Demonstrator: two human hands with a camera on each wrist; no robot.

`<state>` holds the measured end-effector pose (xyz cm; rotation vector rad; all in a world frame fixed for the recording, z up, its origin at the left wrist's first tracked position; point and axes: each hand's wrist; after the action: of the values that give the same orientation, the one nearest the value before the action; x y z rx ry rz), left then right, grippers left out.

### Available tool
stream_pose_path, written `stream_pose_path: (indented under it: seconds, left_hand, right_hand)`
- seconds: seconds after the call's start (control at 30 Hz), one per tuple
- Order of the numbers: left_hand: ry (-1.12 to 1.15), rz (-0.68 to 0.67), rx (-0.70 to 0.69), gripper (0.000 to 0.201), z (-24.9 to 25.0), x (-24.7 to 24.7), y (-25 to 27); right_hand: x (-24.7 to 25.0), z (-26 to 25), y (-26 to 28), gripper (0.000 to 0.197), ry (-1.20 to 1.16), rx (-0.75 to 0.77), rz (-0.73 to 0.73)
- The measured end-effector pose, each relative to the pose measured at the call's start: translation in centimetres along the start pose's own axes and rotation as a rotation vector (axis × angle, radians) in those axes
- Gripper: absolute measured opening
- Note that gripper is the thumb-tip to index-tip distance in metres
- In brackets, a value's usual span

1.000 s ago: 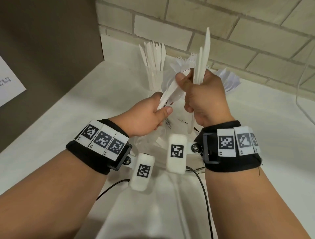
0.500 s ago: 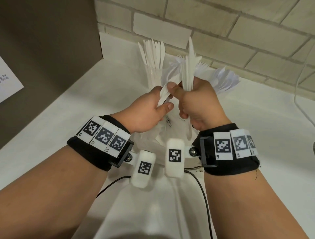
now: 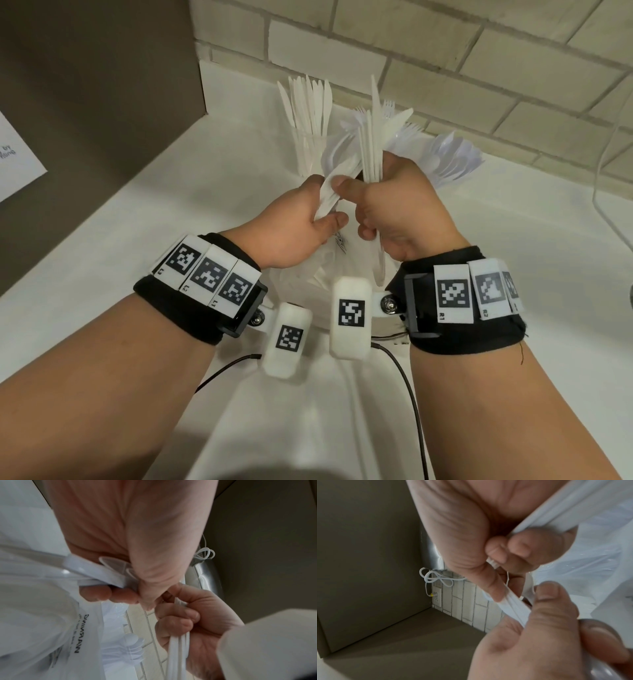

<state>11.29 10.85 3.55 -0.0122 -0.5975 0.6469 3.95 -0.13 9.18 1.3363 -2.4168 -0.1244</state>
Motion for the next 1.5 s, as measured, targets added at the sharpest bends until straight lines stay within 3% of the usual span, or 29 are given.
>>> stream_pose_path:
  seconds: [0.2, 0.33, 0.53, 0.7, 0.83, 0.9, 0.97, 1.07, 1.2, 1.33, 1.5]
  left_hand:
    - [-0.06, -0.024, -0.011, 0.023, -0.3, 0.0, 0.3]
    - [-0.08, -0.02, -0.035, 0.021, -0.1, -0.1, 0.1]
    - [0.001, -0.019, -0.027, 0.014, -0.5, 0.0, 0.2]
    - [0.271, 0.021, 0.083, 0.015, -1.2, 0.1, 0.2]
    - [0.691, 0.263, 0.275, 0.015, -0.6, 0.3, -0.4]
    - [0.953, 0.329, 0.319, 0.016, -0.3, 0.6, -0.8]
    - [1.107, 0.295, 0.328, 0.018, -0.1, 0.9, -1.2]
    - [1.162, 0.264, 0.378, 0.018, 0.2, 0.8, -1.6]
    - [1.25, 0.243, 0.415, 0.017, 0.1, 1.0, -1.8]
    - [1.386, 0.27, 0.391, 0.022, -0.1, 1.9, -2.0]
    - [1.326, 0.267, 0.401, 0.031, -0.5, 2.2, -1.9]
  right_hand:
    - [0.4, -0.6, -0.2, 0.004, -0.145, 0.057, 0.08]
    - [-0.4, 0.1, -0.2, 0.003, -0.103, 0.104, 0.063]
    - [0.2, -0.9, -0.4, 0.009, -0.248, 0.198, 0.124]
    - [2.5, -3.1, -0.5, 0.009, -0.409, 0.328, 0.351]
    - [3.0, -3.7, -1.3, 0.01, -0.334, 0.347, 0.385]
    - [2.2, -3.2, -1.9, 0.009, -0.316, 0.336, 0.361]
    - [1.2, -2.6, -2.4, 0.008, -0.385, 0.316, 0.281]
    - [-0.2, -2.0, -2.9, 0.003, -0.443, 0.36, 0.193]
    - [-2.1, -1.4, -3.6, 0.013, -0.399, 0.452, 0.139]
    - [-3.2, -0.3, -4.2, 0.017, -0.384, 0.4, 0.075]
    - [-3.9, 0.3, -5.1, 0.006, -0.368, 0.303, 0.011]
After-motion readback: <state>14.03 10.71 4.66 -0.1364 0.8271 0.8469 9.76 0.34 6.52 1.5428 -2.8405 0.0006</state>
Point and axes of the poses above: each hand's wrist, its own y-axis away from the middle knuckle, its own x-axis out of the back of the hand, z = x × y, and after that the axes turned 7 degrees about -x, right-handed
